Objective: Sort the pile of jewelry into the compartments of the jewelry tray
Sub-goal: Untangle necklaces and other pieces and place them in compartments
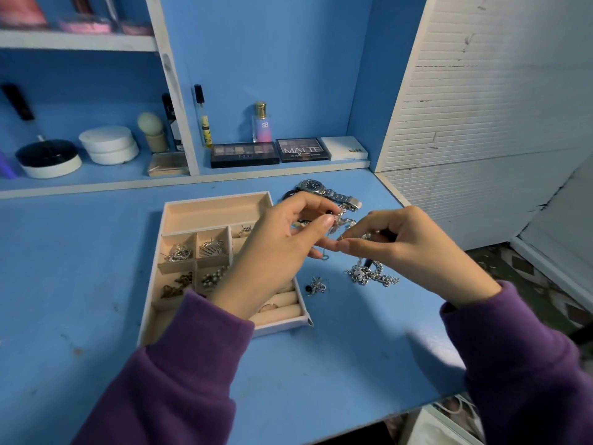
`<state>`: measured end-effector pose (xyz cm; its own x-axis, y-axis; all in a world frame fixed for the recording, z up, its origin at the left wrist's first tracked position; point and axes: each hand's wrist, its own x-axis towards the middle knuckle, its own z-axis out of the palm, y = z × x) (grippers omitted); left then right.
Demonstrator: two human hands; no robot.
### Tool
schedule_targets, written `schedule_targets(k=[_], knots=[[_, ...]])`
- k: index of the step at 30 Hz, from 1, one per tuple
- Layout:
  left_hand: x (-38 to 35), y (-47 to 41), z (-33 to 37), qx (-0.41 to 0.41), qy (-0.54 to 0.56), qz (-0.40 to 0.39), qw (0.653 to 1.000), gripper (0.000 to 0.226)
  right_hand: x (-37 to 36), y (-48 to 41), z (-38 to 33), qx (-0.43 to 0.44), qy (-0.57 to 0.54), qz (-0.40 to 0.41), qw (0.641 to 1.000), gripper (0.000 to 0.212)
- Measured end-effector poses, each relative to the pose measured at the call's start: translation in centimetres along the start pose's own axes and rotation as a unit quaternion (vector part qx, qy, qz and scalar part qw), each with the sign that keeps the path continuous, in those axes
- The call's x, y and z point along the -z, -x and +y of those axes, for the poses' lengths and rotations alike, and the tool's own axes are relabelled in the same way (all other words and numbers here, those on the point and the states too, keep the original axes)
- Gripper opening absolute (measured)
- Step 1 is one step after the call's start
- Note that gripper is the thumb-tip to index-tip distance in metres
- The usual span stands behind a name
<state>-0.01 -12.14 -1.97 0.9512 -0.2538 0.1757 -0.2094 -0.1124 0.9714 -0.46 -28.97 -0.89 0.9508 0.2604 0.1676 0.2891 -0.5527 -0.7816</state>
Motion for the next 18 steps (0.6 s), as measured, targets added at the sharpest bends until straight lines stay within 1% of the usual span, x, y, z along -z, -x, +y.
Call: schedule_targets(k=[7,10,13,18], knots=[[0.1,0.2,-0.2,0.011,-0.037,-0.034,0.999,0.02,0.2,-0.3,0.4,-0.019,-0.016,0.027,0.999,0.01],[0.0,0.3,-0.4,0.013,-0.034,-0.035,0.999,0.02,0.2,-0.4,0.3,-0.02,-0.022,0.033,0.999,0.012],[-0.3,0.4,-0.6,0.008,-0.004,-0.013,1.0,0.019,0.1,-0.2,0.2,-0.018,-0.036,0.022,0.999,0.015],[-1.1,0.0,-0.9,-0.011,0.025,0.045,0.999,0.02,-0.4,0.1,0.2,-0.026,-0.064,0.016,0.997,0.017]])
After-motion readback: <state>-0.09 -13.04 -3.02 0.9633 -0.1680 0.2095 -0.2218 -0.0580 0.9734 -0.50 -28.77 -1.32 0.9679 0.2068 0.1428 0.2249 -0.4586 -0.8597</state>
